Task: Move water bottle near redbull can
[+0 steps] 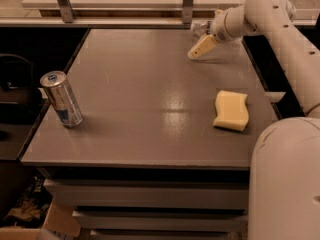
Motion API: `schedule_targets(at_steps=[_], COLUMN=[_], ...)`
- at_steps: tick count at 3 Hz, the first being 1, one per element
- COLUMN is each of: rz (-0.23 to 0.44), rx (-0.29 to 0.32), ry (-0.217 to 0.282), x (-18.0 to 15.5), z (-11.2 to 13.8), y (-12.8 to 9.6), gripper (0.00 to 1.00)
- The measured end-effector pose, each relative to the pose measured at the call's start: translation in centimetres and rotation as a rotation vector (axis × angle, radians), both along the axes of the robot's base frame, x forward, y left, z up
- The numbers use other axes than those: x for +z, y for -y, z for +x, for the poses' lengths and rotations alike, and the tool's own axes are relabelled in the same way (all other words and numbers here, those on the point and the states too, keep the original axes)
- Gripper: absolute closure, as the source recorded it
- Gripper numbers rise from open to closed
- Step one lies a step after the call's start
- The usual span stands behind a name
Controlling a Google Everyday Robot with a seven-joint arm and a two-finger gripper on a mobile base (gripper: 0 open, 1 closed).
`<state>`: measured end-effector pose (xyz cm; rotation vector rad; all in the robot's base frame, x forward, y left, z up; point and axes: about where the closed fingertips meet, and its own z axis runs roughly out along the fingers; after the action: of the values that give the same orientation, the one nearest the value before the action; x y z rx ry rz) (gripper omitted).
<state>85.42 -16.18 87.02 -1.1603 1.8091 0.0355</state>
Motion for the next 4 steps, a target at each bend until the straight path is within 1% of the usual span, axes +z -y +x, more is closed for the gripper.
schedule_targets(at_steps=[1,2,4], rz=[-0.01,-0.016,0.022], rx=[-0.02,-0.042,-0.084], ry=[-0.009,0.0,0.071], x=[-0.1,0.3,2.2], z=[0.4,1.1,2.5], y=[0.8,1.3,1.5], gripper=[0.0,0.0,0.0])
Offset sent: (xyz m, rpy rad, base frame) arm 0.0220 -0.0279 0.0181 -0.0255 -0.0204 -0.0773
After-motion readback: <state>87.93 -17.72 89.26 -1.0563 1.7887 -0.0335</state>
